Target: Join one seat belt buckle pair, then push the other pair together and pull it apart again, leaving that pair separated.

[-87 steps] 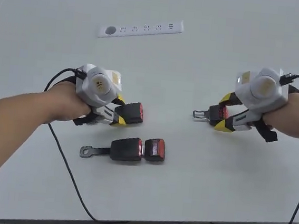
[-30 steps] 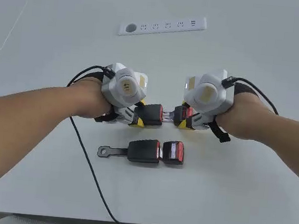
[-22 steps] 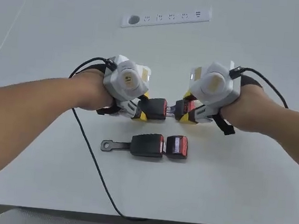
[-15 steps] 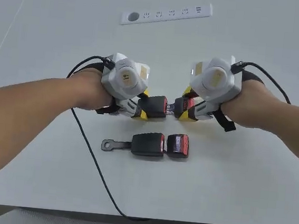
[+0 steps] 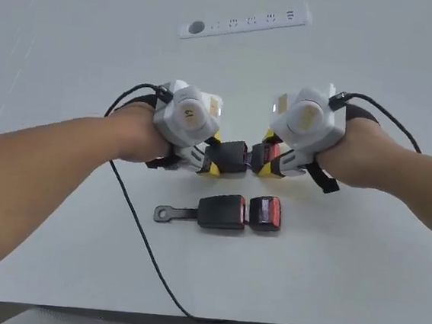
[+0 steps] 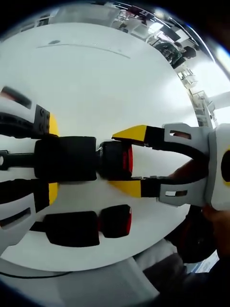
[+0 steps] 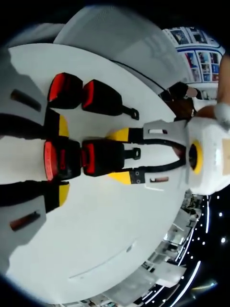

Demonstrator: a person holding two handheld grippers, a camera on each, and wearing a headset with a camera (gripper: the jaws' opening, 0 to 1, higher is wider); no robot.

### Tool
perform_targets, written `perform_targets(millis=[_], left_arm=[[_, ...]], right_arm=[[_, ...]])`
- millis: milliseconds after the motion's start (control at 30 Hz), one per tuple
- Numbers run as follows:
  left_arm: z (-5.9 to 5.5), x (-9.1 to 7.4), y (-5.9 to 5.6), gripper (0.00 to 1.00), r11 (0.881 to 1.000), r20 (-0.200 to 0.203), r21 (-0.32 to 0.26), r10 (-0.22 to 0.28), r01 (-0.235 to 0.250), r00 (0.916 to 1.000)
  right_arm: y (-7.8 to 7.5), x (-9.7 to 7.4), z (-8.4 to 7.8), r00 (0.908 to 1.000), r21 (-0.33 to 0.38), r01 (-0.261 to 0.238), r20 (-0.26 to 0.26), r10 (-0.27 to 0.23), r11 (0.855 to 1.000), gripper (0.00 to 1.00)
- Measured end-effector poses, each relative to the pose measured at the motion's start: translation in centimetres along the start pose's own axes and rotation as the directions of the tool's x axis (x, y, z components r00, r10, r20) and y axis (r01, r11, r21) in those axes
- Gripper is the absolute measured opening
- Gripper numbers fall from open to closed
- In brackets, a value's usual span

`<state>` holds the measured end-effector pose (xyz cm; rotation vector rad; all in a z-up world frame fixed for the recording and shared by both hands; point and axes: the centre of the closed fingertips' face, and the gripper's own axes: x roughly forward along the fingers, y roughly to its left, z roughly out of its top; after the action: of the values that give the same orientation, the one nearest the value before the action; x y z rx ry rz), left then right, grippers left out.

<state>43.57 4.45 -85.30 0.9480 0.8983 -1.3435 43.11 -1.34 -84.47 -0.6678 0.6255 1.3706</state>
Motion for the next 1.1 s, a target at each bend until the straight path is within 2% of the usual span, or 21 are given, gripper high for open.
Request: perform_targets(millis=[267,400,600,733,833,967,1100], left_arm=[[-0.4,0.0,0.3,0.32,1.000,0.011,0.002,-0.005,0.005,0.9999],[-0.2,0.1,0.3,0.32,1.000,0.018,-0.005,-0.005,0.005,0.9998],[-0.1,0.1,0.1,0.32,1.000,0.014,0.007,-0.023,0.023,0.9996],[0.0,0.1,0.0,0.32,1.000,0.005,0.012,-0.024,0.023,0.9997],[0.0,0.1,0.0,0.33,1.000,-0.008,0.003,-0.021,0.021,0.9998],[0.0,0.0,-0.1,0.33,1.000,-0.017,-0.002,-0.016,0.016,0.9997],[0.0,-0.1,-0.2,0.33,1.000,-0.006,-0.005,-0.002,0.002,1.0000]], right_arm=[[-0.2,-0.1,-0.2,0.9997,-0.010,-0.014,-0.019,0.013,1.000,0.30],[-0.6,-0.6,-0.9,0.9992,-0.006,-0.023,-0.034,0.022,1.000,0.31],[-0.4,-0.8,-1.0,0.9986,-0.001,-0.043,-0.030,0.043,0.999,0.32],[-0.5,-2.1,-2.7,0.9979,-0.033,-0.033,-0.057,0.031,0.999,0.32],[-0.4,-3.5,-4.3,0.9986,-0.008,-0.029,-0.045,0.028,1.000,0.33],[-0.4,-5.4,-6.3,0.9972,0.005,-0.012,-0.074,0.012,1.000,0.33],[-0.1,-7.4,-8.5,0.9945,0.014,0.002,-0.105,-0.001,1.000,0.33]])
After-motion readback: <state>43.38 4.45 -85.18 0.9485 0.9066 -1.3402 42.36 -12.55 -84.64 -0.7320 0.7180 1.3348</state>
